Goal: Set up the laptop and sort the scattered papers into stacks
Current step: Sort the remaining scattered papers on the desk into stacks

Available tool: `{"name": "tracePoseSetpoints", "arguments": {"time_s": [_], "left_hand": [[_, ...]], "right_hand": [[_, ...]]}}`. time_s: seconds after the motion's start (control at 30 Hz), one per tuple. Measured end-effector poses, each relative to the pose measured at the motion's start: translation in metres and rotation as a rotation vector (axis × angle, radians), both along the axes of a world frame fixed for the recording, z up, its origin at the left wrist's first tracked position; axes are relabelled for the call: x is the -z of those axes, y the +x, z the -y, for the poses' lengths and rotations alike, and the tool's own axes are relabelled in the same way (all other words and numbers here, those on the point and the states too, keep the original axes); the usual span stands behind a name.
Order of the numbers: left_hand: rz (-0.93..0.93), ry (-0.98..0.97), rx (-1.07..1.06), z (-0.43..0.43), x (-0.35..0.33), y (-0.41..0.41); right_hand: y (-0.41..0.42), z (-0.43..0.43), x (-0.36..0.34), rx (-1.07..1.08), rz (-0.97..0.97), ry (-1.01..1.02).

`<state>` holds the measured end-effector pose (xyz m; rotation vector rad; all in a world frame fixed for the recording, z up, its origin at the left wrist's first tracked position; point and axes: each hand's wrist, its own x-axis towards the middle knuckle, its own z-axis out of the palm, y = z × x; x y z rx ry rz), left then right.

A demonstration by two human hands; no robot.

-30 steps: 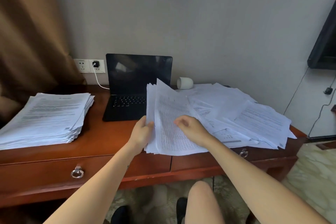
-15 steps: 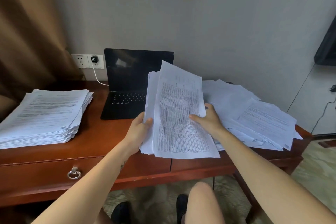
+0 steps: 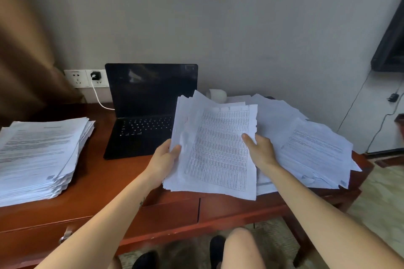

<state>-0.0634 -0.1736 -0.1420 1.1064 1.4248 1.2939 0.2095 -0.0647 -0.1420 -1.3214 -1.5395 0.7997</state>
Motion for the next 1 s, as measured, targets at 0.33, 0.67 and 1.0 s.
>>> {"name": "tracePoseSetpoints", "arguments": {"time_s": [0.33,0.67,1.0], "left_hand": [[-0.255,0.016,0.155,0.008,0.003,-0.009],[-0.220,-0.199,0.208,-0.032,0.022,-0.033],[-0.171,-0.202,0.181,-0.009,-0.015,0.000]], "right_hand": [[-0.004,-0.012,0.002,0.157,0.165,0.054],[-0.011,0.005,0.009,-0.042,-0.035,-0.028],[-0.011,0.007,0.010,-0.156,0.037,-0.050]]}}
